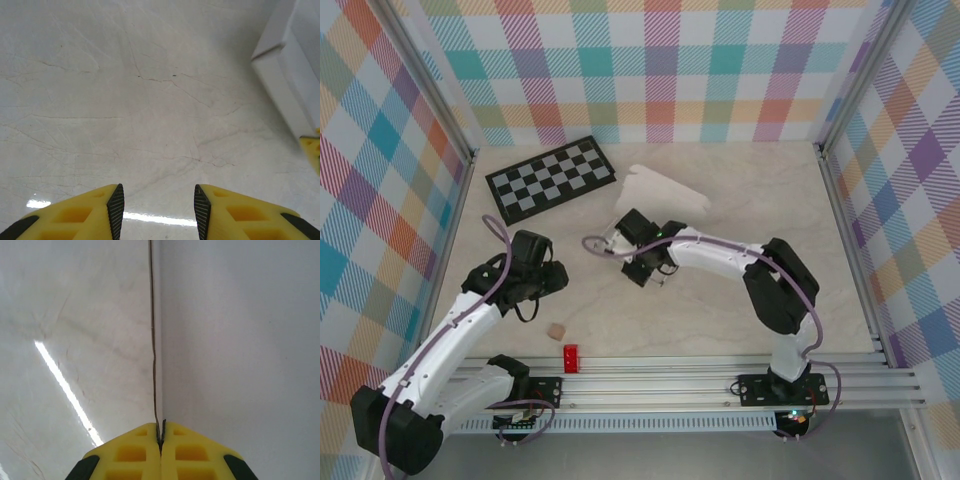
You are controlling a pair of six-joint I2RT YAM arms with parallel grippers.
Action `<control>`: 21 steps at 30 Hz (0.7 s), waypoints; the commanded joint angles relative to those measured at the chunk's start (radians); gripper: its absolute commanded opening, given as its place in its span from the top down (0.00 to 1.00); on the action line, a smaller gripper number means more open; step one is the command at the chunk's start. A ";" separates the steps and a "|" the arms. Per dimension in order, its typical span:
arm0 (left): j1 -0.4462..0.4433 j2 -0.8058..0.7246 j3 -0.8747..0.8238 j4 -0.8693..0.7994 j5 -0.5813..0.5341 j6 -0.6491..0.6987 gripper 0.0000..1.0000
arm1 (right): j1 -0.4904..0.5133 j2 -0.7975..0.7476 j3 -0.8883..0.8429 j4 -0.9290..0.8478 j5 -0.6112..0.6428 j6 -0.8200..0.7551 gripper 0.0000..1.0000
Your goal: Fold the paper box
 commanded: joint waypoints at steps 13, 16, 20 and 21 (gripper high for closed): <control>0.004 -0.026 0.062 0.117 0.232 0.053 0.56 | -0.108 -0.222 -0.046 0.209 -0.053 1.363 1.00; -0.033 -0.045 0.035 0.189 0.246 0.037 0.53 | -0.095 -0.255 -0.142 0.354 0.084 1.560 1.00; -0.126 -0.073 -0.025 0.323 0.209 0.042 0.48 | -0.087 -0.257 -0.198 0.481 0.226 1.663 1.00; -0.157 -0.077 -0.055 0.388 0.204 0.048 0.45 | -0.087 -0.252 -0.208 0.504 0.247 1.694 1.00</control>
